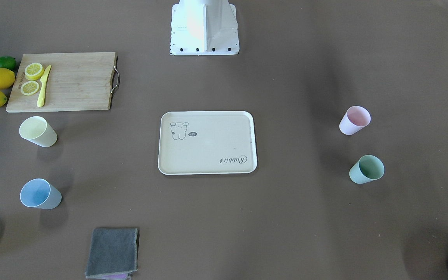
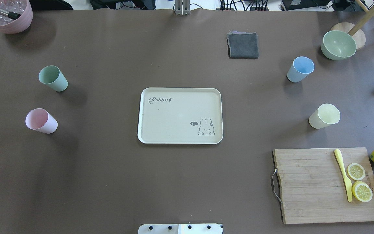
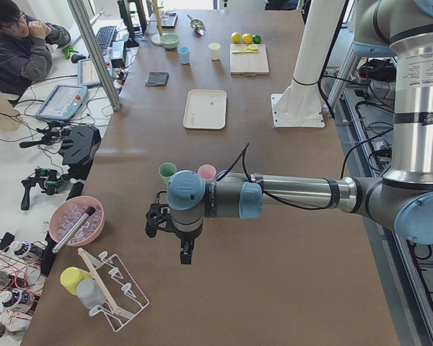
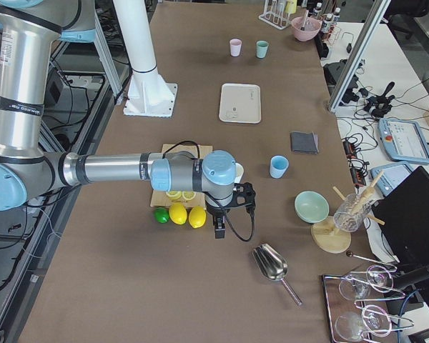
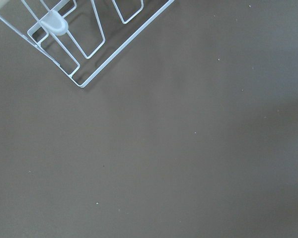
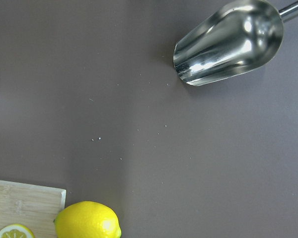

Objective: Place all cups on tray

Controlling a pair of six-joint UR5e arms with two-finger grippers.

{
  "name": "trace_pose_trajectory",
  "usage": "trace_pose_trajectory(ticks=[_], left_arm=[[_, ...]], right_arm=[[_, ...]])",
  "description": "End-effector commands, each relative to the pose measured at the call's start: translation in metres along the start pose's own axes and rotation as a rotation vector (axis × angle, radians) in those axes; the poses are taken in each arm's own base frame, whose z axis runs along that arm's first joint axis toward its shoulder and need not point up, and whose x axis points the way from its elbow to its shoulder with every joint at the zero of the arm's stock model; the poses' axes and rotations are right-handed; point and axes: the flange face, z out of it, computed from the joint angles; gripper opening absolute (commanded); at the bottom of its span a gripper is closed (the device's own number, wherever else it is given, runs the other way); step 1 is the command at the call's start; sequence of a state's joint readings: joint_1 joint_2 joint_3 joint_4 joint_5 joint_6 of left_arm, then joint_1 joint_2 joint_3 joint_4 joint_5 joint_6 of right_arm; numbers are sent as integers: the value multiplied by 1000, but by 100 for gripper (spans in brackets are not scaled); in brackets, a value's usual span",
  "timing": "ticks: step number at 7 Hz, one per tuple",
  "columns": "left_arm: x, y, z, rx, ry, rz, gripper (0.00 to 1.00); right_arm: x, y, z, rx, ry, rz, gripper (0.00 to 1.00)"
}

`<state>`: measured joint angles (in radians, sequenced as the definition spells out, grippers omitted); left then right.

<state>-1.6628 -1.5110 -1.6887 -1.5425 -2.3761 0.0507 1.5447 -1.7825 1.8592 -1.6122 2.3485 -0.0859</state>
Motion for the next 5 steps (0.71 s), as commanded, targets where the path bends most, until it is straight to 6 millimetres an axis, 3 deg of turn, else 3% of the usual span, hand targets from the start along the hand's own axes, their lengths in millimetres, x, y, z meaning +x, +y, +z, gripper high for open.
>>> trace_pose_trajectory(ticks=[1, 5], left_arm=[[7, 4, -7, 12, -1, 14, 98], [17, -5, -19, 38, -23, 37, 98]], right_arm=[[0, 0, 0, 0, 0, 0, 100], [-2, -1, -2, 4, 2, -6, 100]])
